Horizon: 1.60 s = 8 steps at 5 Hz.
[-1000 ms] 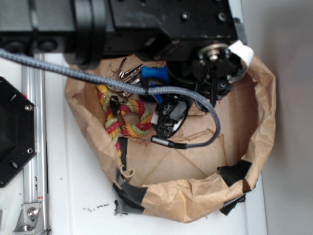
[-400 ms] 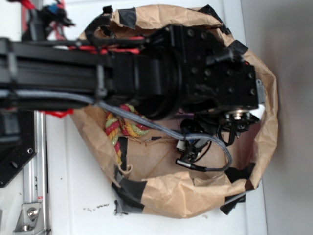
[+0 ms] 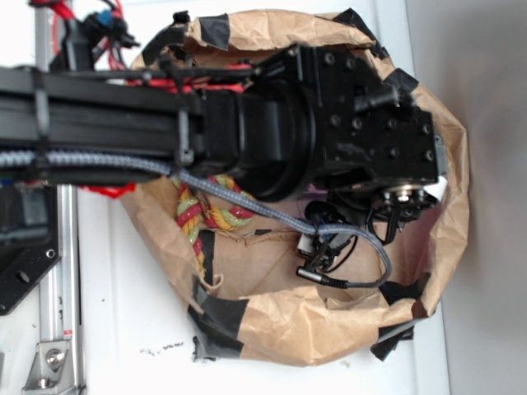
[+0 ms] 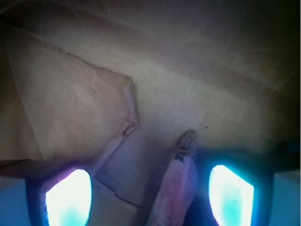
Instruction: Grab the wood chip.
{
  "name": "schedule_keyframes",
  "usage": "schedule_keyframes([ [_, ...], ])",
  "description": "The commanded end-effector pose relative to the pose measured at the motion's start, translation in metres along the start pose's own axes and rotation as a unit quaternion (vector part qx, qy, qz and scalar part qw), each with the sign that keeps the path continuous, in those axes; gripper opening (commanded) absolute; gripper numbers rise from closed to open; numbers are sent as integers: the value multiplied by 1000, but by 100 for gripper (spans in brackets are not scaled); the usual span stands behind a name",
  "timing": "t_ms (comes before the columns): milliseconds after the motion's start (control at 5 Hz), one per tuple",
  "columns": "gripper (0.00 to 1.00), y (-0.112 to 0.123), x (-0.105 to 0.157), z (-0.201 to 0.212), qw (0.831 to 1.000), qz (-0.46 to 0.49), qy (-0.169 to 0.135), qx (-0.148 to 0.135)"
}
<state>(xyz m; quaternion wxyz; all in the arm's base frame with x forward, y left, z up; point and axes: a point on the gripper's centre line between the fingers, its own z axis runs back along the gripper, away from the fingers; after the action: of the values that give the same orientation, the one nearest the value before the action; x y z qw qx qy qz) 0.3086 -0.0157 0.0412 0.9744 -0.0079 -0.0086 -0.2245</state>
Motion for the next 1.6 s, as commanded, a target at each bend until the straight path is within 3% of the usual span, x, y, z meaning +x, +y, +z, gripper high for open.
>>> schedule_keyframes([
  [0,100,-7,-10,-4,998,5,-48,29],
  [200,100,-14,-17,-2,998,-21,-52,0],
  [400,0,-21,-20,-1,999,-31,-43,-1],
  [1000,0,-21,-10,-4,999,-12,-4,32],
  [1200,0,-28,8,46,999,27,-17,21],
  [1400,0,-44,20,97,991,130,-27,4],
])
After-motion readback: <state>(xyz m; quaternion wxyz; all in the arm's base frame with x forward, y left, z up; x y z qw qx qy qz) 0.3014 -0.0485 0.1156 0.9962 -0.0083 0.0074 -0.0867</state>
